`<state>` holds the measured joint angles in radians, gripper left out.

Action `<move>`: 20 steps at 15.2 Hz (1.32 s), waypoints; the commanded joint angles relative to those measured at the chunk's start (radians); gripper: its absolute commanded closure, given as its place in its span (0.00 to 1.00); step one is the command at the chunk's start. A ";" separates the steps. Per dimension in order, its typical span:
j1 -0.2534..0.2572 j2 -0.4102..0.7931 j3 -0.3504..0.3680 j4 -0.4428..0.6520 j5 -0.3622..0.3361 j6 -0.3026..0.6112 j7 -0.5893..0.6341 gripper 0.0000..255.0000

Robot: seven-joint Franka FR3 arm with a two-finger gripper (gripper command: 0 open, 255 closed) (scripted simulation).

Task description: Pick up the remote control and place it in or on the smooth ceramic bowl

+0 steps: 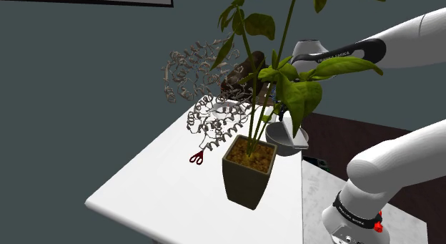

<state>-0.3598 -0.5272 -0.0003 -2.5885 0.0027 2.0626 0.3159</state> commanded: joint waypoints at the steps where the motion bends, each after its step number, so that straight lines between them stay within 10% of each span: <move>1: 0.000 0.000 0.000 -0.003 0.000 0.002 0.000 1.00; 4: 0.000 0.000 0.000 -0.003 0.000 0.002 0.000 1.00; 5: 0.000 0.000 0.000 -0.002 0.000 0.002 0.000 0.00; 20: 0.000 -0.037 0.000 0.099 0.000 -0.137 0.000 0.00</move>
<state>-0.3597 -0.5639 -0.0005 -2.4898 0.0023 1.9264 0.3160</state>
